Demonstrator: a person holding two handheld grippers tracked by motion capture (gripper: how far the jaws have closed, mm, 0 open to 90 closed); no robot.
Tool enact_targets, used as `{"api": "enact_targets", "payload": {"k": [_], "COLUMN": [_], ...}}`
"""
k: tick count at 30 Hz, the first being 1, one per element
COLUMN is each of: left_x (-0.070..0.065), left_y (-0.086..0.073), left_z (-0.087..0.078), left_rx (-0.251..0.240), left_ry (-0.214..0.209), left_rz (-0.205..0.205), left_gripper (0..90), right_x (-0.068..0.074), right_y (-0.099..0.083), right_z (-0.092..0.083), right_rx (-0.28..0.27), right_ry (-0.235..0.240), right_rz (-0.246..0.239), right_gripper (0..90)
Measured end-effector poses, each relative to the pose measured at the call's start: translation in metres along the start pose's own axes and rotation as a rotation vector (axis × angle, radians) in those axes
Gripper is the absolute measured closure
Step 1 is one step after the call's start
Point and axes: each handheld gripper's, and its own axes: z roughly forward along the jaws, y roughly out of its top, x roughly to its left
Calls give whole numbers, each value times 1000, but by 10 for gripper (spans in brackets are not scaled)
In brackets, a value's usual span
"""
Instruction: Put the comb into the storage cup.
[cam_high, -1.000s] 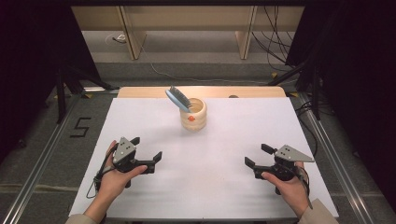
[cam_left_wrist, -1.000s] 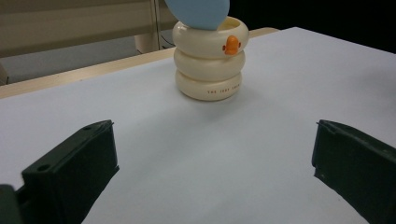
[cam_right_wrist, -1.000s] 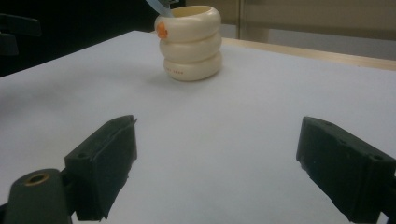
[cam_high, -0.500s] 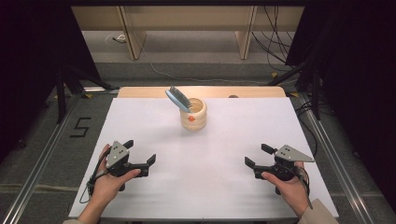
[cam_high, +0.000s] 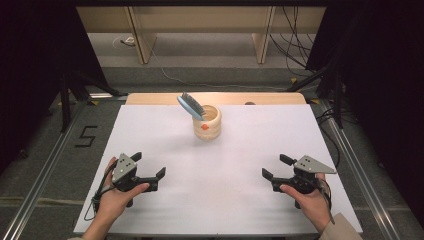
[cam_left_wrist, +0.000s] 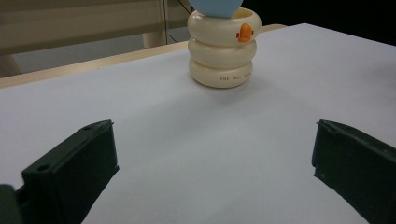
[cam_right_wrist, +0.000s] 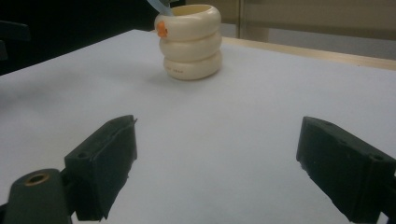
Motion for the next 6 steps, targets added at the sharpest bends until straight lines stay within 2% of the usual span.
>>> {"api": "enact_targets", "payload": {"k": [6], "left_x": [0], "left_y": [-1], "left_z": [1], "left_rx": [4], "left_ry": [-4], "left_rz": [1], "left_gripper": [0], "right_x": [0], "right_y": [0], "right_z": [0], "right_rx": [1], "right_ry": [1], "right_rz": [-2], "right_gripper": [131]}}
